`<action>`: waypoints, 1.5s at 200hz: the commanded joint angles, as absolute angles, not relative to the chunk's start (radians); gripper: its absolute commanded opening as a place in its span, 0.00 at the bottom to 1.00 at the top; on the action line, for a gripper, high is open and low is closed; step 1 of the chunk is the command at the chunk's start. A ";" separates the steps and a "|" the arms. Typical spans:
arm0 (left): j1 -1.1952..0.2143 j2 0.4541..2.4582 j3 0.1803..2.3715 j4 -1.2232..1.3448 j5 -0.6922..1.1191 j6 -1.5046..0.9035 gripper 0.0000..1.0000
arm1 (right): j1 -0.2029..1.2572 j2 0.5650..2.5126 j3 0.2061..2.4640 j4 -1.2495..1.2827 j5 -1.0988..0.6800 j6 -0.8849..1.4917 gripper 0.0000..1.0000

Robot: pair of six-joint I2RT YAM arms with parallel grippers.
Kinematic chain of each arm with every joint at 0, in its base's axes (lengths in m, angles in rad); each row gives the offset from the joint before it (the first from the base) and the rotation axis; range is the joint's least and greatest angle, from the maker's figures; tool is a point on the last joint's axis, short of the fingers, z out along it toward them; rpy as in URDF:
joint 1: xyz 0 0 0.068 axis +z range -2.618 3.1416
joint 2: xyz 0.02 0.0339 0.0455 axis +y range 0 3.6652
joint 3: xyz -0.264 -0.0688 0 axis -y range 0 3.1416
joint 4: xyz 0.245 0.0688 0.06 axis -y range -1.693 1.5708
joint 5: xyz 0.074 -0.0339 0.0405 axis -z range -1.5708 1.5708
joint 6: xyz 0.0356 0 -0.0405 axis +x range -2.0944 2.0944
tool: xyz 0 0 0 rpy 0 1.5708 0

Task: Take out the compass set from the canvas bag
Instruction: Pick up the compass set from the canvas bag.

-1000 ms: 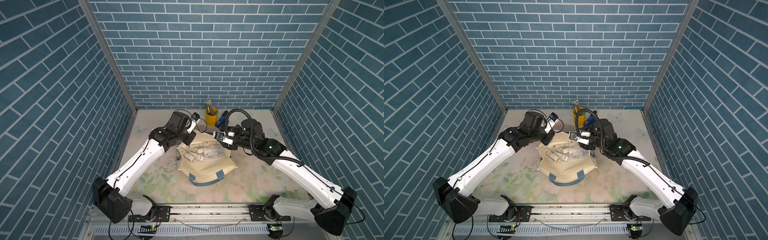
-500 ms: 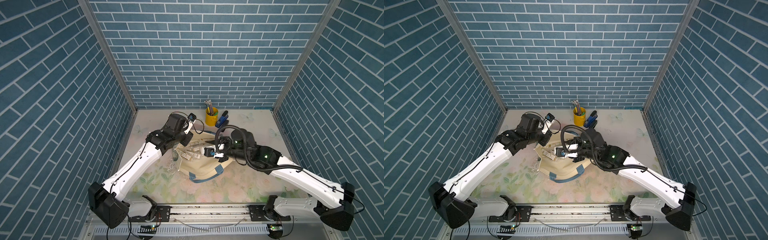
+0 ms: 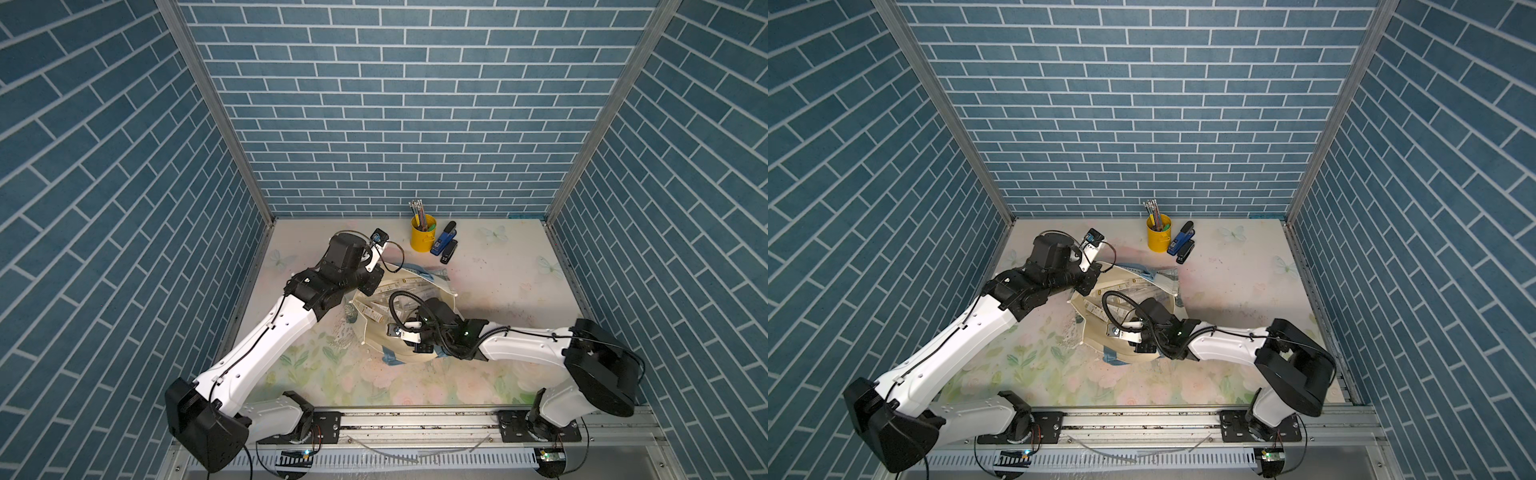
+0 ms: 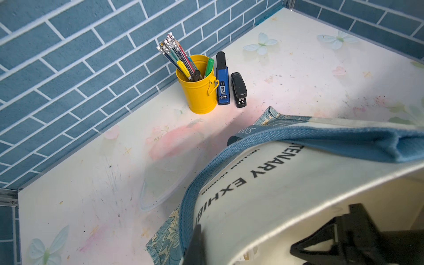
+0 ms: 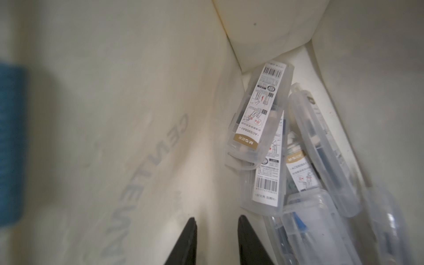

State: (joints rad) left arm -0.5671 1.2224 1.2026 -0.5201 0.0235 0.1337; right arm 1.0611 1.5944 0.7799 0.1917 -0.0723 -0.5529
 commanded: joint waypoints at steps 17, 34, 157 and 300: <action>-0.574 1.180 1.154 -0.325 0.037 0.105 0.00 | 1.080 1.665 0.815 0.340 -0.013 -0.433 0.36; -0.587 1.162 1.119 -0.285 0.025 0.132 0.00 | 1.083 1.695 0.862 0.315 0.024 -0.397 0.39; -0.591 1.070 0.983 -0.143 0.104 0.187 0.00 | 1.072 1.841 1.077 0.238 0.095 0.047 0.51; -0.592 1.075 0.943 -0.117 0.132 0.180 0.00 | 0.990 1.929 1.187 0.106 -0.052 0.455 0.49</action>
State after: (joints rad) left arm -0.5812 1.0885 0.9417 -0.2035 0.0780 0.1810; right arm 0.9962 1.8977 1.1290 0.1467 0.0036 0.3656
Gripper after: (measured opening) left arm 0.096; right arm 0.503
